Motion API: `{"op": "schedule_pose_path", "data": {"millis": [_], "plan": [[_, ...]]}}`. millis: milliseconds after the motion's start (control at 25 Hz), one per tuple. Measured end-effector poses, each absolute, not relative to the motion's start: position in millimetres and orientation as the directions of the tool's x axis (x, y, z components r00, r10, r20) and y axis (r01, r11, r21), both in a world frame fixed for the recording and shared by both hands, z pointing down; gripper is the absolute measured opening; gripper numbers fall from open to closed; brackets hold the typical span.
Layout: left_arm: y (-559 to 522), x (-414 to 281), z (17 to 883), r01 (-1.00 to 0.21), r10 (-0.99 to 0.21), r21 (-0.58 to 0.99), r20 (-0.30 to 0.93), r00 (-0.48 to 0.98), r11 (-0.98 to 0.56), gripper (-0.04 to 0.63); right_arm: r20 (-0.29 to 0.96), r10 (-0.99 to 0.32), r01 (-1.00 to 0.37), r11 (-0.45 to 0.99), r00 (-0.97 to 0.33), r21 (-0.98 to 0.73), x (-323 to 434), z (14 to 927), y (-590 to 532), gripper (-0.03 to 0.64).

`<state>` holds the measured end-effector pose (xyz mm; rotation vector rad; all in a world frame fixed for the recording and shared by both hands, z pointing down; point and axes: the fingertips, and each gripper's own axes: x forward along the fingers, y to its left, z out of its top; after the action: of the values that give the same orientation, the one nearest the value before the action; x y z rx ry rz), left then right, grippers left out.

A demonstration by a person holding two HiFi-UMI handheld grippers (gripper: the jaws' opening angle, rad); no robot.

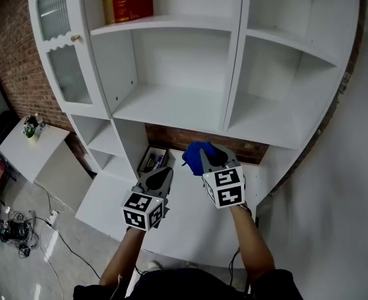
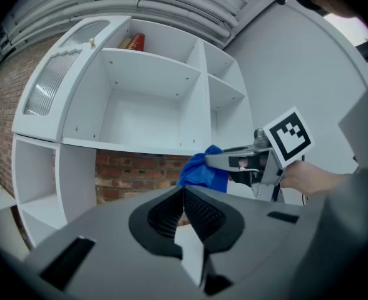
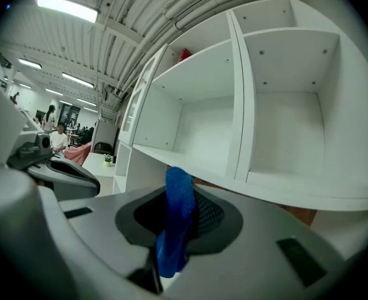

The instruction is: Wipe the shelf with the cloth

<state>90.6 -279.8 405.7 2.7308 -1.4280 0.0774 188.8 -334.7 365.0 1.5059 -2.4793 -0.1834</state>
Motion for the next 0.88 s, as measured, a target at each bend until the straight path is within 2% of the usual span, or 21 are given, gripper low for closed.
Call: {"op": "schedule_pose_path", "data": {"millis": [400,880], "plan": [[-278.2,78.8,404.3,-0.832,-0.830,0.042,0.062,0.555,-0.553,0.017,0.090,-0.870,-0.858,0.493,-0.485,0.146,175.3,376.0,-315.4,0.080],[-248.5,22.5,395.5,-0.838,-0.839,0.061,0.015,0.545,-0.543,0.017,0.092,-0.849,-0.848,0.526,-0.520,0.063,109.1,389.2,-274.8,0.080]]}}
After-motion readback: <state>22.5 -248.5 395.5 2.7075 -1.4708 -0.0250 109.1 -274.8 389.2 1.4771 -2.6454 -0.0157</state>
